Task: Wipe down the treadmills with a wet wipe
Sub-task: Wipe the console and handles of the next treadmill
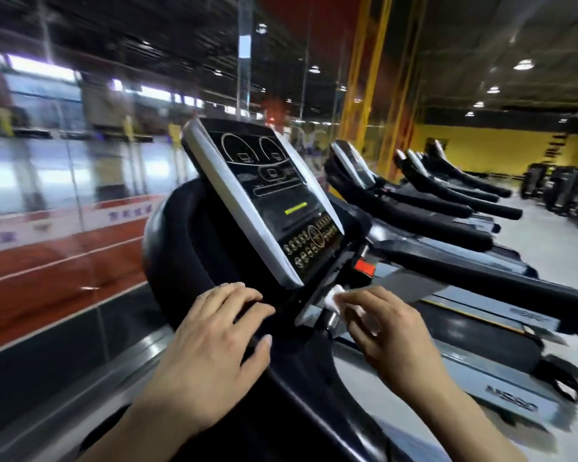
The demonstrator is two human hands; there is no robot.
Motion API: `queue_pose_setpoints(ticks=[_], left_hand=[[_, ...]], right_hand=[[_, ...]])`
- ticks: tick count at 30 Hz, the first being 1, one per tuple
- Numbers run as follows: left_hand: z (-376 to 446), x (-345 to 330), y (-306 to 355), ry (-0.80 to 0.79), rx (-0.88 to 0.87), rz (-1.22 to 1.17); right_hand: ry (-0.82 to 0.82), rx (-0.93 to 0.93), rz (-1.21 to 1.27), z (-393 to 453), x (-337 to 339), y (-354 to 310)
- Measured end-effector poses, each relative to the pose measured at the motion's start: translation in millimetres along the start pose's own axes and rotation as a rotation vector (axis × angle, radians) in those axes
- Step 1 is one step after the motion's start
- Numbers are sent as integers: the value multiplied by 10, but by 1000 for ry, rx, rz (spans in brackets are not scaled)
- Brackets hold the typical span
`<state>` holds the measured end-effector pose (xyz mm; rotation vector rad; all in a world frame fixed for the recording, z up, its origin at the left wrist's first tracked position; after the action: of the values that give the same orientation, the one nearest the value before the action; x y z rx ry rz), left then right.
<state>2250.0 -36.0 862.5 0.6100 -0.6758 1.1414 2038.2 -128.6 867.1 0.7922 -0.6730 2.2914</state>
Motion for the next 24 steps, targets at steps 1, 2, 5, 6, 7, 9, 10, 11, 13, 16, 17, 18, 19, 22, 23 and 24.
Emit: queue_pose_setpoints(ticks=[1, 2, 5, 6, 7, 9, 10, 11, 13, 16, 17, 18, 19, 22, 23, 24], left_hand=[[29, 27, -36, 0, 10, 15], [66, 45, -84, -3, 19, 37], [219, 61, -281, -15, 34, 102], [285, 64, -368, -22, 41, 121], [364, 65, -468, -26, 49, 144], [526, 55, -693, -48, 64, 190], [614, 50, -818, -61, 73, 215], [706, 43, -941, -75, 81, 233], [912, 57, -1142, -85, 94, 266], [1241, 50, -1371, -118, 106, 302], [1358, 41, -1452, -131, 109, 298], [1471, 38, -1524, -147, 121, 292], [1572, 36, -1588, -144, 124, 292], [1855, 13, -1758, -120, 128, 315], [1926, -23, -1833, -121, 142, 310], [1981, -53, -1885, -111, 142, 315]], right_hand=[[-16, 18, 11, 72, -67, 4], [-29, 38, 23, 154, -137, -1], [-56, 79, 77, 462, -356, -40], [-61, 90, 95, 575, -436, -61], [-64, 104, 106, 698, -522, -85], [-57, 124, 119, 958, -677, -129], [-46, 130, 127, 1102, -733, -147], [-30, 132, 136, 1255, -783, -157], [16, 128, 167, 1565, -841, -182], [85, 113, 224, 1997, -913, -201], [93, 104, 240, 2140, -950, -198], [90, 93, 257, 2286, -988, -197], [81, 83, 275, 2437, -1030, -199], [75, 72, 326, 2920, -1128, -217], [87, 55, 370, 3086, -1146, -207], [105, 26, 420, 3250, -1165, -185]])
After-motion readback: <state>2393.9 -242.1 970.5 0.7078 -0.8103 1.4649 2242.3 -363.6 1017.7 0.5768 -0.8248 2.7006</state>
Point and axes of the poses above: each hand's wrist, its own z-axis towards the middle knuckle, its own x-axis out of the back of the hand, y = z × x, the point moved 7 cm from there along z, towards the middle knuckle, and after that the axes turned 5 degrees about -z, right-handed, at the moved point
